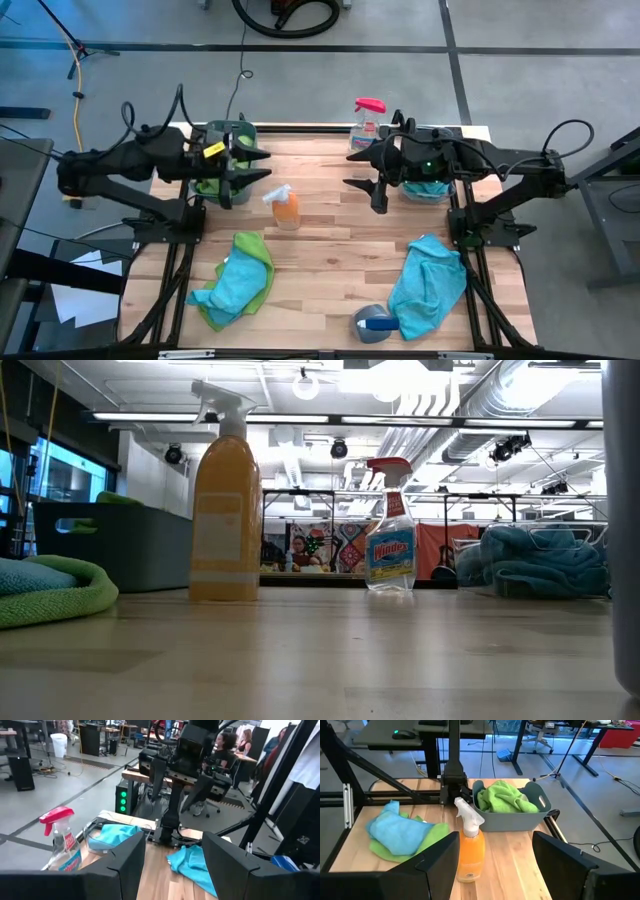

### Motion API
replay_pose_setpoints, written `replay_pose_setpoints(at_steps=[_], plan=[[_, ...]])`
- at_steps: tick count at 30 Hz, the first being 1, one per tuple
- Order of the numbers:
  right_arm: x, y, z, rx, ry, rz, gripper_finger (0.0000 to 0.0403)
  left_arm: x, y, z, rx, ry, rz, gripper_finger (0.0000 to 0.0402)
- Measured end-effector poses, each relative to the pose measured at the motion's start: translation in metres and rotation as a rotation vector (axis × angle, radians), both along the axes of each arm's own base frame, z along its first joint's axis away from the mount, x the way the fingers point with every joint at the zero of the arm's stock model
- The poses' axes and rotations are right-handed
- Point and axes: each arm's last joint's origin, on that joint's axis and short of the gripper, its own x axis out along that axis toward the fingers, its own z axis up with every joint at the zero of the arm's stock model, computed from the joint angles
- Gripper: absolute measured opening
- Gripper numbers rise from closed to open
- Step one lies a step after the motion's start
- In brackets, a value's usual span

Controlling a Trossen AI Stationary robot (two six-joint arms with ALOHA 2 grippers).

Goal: Sort microfiber towel by color & place in baskets
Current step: Put the blue microfiber towel into the transparent bin

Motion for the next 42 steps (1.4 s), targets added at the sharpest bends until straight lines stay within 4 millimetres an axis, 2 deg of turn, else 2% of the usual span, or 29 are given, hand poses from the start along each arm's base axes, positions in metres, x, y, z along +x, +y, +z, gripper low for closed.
replay_pose_setpoints(at_steps=[4,8,15,20,23,26,30,34,42], plan=[[0.000,-0.001,0.001,-0.015,-0.007,0.002,0.0248,0.002,-0.005,-0.001,-0.004,0.003,-0.014,0.0184],[0.001,-0.004,0.001,0.016,-0.018,-0.021,0.0248,0.002,-0.016,-0.003,-0.090,0.017,-0.062,0.0184],[0.001,-0.004,0.001,0.056,-0.025,-0.038,0.0248,0.010,-0.057,-0.025,-0.289,0.189,-0.167,0.0184],[0.001,-0.004,0.001,0.056,-0.025,-0.037,0.0248,0.014,-0.098,-0.065,-0.425,0.527,-0.162,0.0184],[0.001,-0.004,0.001,0.035,-0.019,-0.030,0.0248,0.014,-0.128,-0.091,-0.423,0.733,-0.162,0.0184],[0.001,-0.007,0.001,0.029,-0.018,-0.037,0.0248,0.012,-0.164,-0.122,-0.325,0.955,-0.225,0.0184],[0.001,-0.012,0.001,0.028,-0.018,-0.056,0.0248,0.006,-0.204,-0.164,-0.092,1.180,-0.313,0.0184],[0.001,-0.017,0.001,0.028,-0.015,-0.072,0.0248,0.002,-0.229,-0.201,0.099,1.271,-0.273,0.0184],[0.000,-0.018,-0.001,0.037,0.000,-0.081,0.0248,-0.001,-0.260,-0.244,0.145,1.358,-0.271,0.0184]])
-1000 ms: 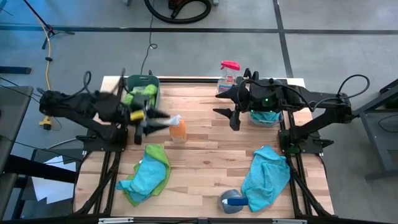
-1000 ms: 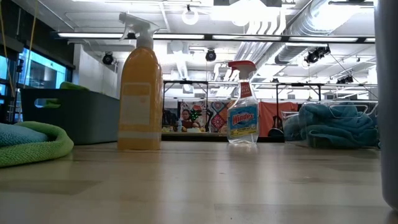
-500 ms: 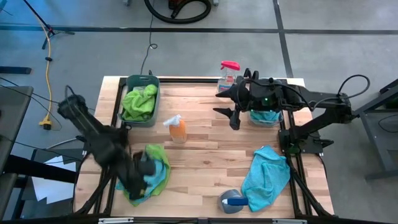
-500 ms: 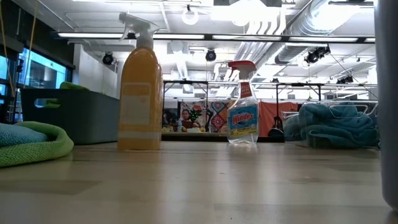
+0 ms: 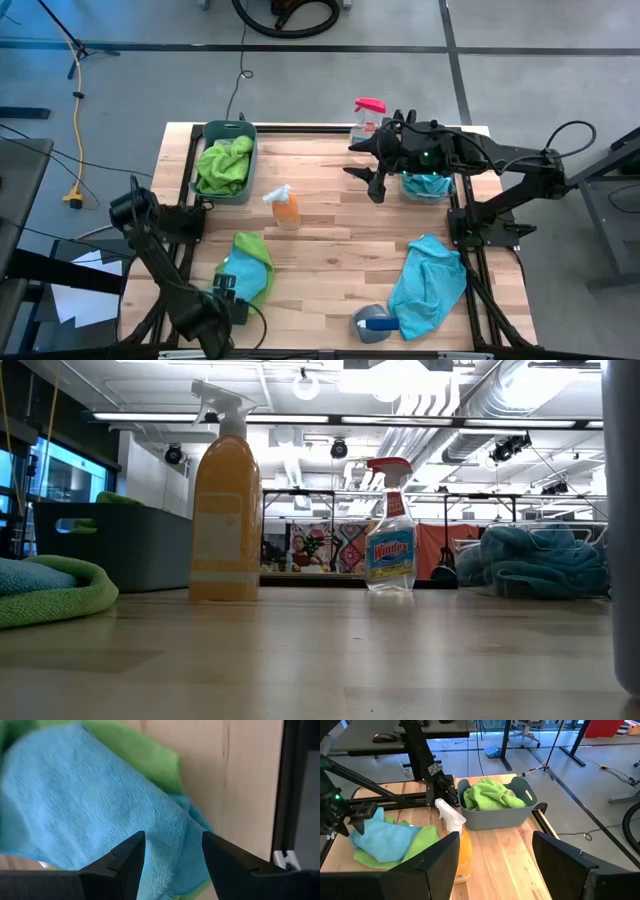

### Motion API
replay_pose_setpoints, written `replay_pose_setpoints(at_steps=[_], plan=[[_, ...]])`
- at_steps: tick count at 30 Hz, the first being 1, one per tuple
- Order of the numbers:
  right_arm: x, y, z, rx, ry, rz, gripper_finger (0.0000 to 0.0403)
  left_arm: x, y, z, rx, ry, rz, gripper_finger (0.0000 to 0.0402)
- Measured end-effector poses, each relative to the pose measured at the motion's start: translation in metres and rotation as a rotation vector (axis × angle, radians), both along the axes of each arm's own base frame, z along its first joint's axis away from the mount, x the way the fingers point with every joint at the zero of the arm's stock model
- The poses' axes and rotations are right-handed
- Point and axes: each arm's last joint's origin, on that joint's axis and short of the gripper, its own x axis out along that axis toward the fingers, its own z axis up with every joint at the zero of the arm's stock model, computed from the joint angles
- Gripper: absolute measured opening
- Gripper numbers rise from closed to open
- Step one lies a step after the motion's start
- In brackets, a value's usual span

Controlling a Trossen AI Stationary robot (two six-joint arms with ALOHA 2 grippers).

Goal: Sort microfiber towel by color & place in baskets
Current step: Put the blue microfiber towel into the transparent bin

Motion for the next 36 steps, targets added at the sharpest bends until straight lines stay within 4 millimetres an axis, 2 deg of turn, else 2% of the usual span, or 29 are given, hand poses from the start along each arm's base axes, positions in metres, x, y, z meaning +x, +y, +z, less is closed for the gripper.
replay_pose_setpoints(at_steps=[7,15,18,22,24,28,32,36], plan=[[-0.001,0.000,-0.001,0.013,0.014,-0.006,0.0248,-0.002,-0.006,-0.013,0.023,0.027,0.046,0.0184],[-0.001,0.000,-0.002,0.031,0.019,-0.013,0.0248,0.000,0.000,-0.027,0.139,0.094,0.012,0.0171],[-0.001,0.000,-0.003,0.042,0.025,-0.018,0.0248,0.003,0.003,-0.024,0.129,0.087,0.024,0.0134],[-0.002,0.000,-0.003,0.041,0.028,-0.018,0.0248,0.005,0.007,-0.015,0.103,0.073,0.039,0.0032],[-0.002,0.000,-0.003,0.035,0.032,-0.015,0.0248,0.006,0.011,-0.007,0.090,0.053,0.076,0.0012],[-0.002,0.000,-0.004,0.016,0.037,-0.007,0.0248,0.002,0.025,0.016,0.082,0.025,0.111,0.0005],[-0.002,0.000,-0.003,0.004,0.040,-0.001,0.0248,-0.007,0.048,0.054,0.014,-0.022,0.105,0.0003],[-0.001,0.001,-0.004,-0.004,0.045,0.042,0.0248,-0.017,0.078,0.098,-0.094,-0.148,0.102,0.0001]])
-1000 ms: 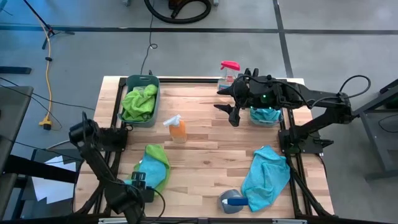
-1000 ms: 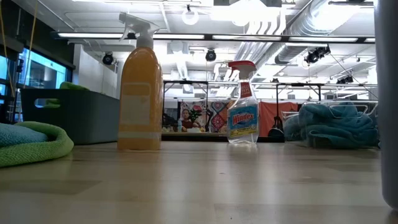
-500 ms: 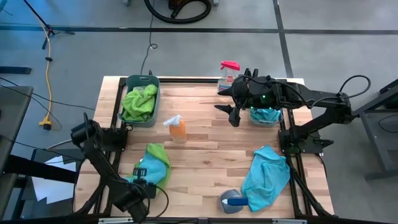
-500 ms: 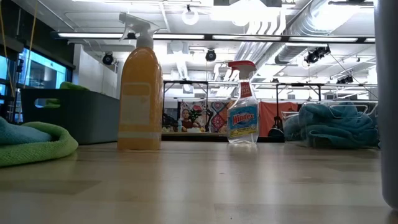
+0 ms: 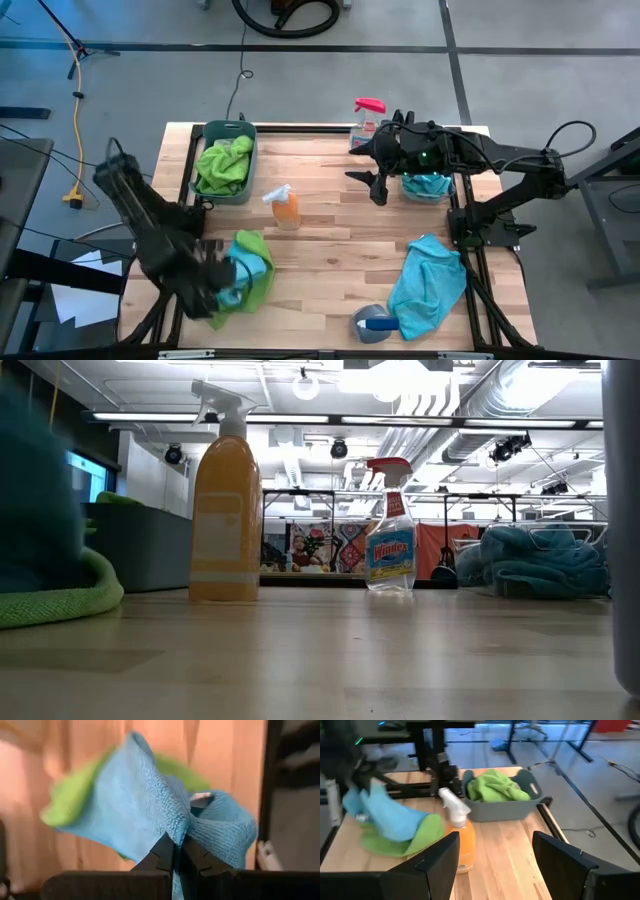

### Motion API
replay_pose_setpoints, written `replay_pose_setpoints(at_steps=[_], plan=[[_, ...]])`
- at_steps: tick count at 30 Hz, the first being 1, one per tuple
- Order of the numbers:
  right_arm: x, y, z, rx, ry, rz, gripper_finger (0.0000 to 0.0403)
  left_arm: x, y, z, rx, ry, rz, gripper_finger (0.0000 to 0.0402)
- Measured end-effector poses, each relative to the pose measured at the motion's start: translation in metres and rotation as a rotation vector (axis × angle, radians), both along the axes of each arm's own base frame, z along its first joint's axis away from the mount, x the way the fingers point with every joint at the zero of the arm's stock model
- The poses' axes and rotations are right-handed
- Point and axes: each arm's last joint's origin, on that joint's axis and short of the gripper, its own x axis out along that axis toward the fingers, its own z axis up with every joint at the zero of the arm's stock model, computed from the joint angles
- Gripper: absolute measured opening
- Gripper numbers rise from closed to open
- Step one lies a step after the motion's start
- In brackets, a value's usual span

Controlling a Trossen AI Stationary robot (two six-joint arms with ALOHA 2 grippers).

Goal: Sort microfiber towel by color & place in baskets
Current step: Put the blue microfiber towel into the transparent bin

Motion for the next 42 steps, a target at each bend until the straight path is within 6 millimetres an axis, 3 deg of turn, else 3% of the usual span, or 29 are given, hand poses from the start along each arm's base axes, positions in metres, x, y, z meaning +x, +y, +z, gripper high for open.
replay_pose_setpoints(at_steps=[9,16,21,27,33,38,42], plan=[[0.001,0.005,0.000,0.057,-0.003,0.168,0.0248,0.005,0.073,0.084,-0.014,-0.333,0.049,0.0000],[0.002,0.016,0.004,0.162,-0.045,0.258,0.0248,0.036,0.107,0.130,0.104,-0.489,0.021,0.0000],[0.004,0.028,0.011,0.122,-0.118,0.325,0.0248,0.064,0.126,0.164,0.233,-0.663,-0.083,0.0000],[0.005,0.036,0.017,0.028,-0.185,0.370,0.0248,0.101,0.156,0.171,0.409,-0.722,-0.101,0.0000],[0.005,0.032,0.016,-0.102,-0.165,0.225,0.0248,0.132,0.176,0.165,0.472,-0.758,-0.044,0.0000],[0.004,0.026,0.015,-0.217,-0.130,0.062,0.0248,0.141,0.178,0.163,0.500,-0.761,-0.062,0.0000],[0.004,0.024,0.015,-0.222,-0.123,0.049,0.0248,0.141,0.179,0.163,0.499,-0.766,-0.048,0.0000]])
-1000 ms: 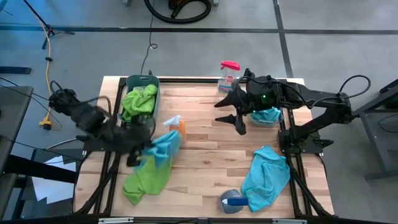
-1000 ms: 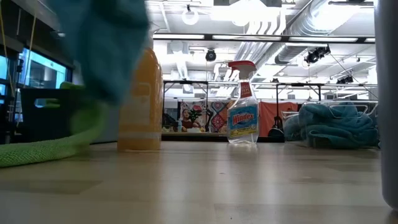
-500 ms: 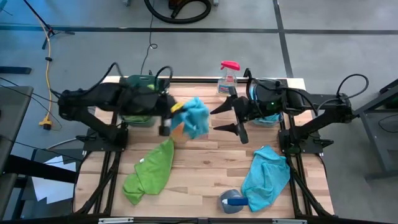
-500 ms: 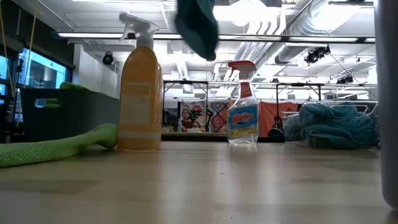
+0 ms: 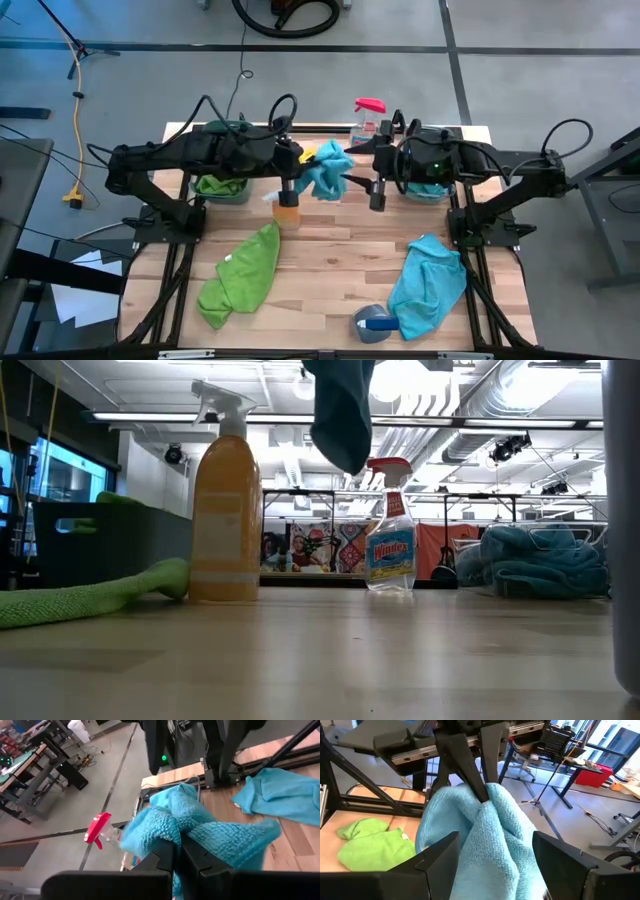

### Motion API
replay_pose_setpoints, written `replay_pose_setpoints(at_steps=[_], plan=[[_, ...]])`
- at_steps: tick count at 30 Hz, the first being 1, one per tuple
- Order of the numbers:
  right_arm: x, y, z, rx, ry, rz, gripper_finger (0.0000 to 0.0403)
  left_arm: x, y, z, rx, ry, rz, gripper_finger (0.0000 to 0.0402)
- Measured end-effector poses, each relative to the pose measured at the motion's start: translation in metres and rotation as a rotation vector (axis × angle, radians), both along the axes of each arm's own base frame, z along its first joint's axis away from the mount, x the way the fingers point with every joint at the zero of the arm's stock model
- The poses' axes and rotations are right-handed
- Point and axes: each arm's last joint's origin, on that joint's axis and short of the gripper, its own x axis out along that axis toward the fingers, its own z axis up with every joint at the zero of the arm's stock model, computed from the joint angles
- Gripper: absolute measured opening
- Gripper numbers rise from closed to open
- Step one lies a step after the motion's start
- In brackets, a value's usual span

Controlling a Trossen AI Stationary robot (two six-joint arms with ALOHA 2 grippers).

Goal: Sort microfiber towel by color & place in baskets
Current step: Put the blue microfiber towel into the transparent bin

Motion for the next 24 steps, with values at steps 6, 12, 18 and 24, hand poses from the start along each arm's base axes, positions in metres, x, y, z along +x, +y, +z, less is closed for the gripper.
replay_pose_setpoints(at_steps=[6,12,18,24], plan=[[0.010,0.001,-0.006,0.002,0.012,0.015,0.0248,0.000,0.000,0.003,-0.011,-0.027,0.007,0.0000],[0.028,0.001,-0.021,-0.102,0.088,-0.002,0.0248,0.001,0.000,0.005,-0.013,-0.055,0.007,0.0000],[0.044,-0.004,-0.029,-0.111,0.079,-0.041,0.0248,-0.002,0.000,0.009,-0.022,-0.082,-0.004,0.0000],[0.054,-0.003,-0.027,-0.102,0.008,-0.045,0.0248,-0.001,-0.001,0.010,-0.044,-0.094,-0.028,0.0000]])
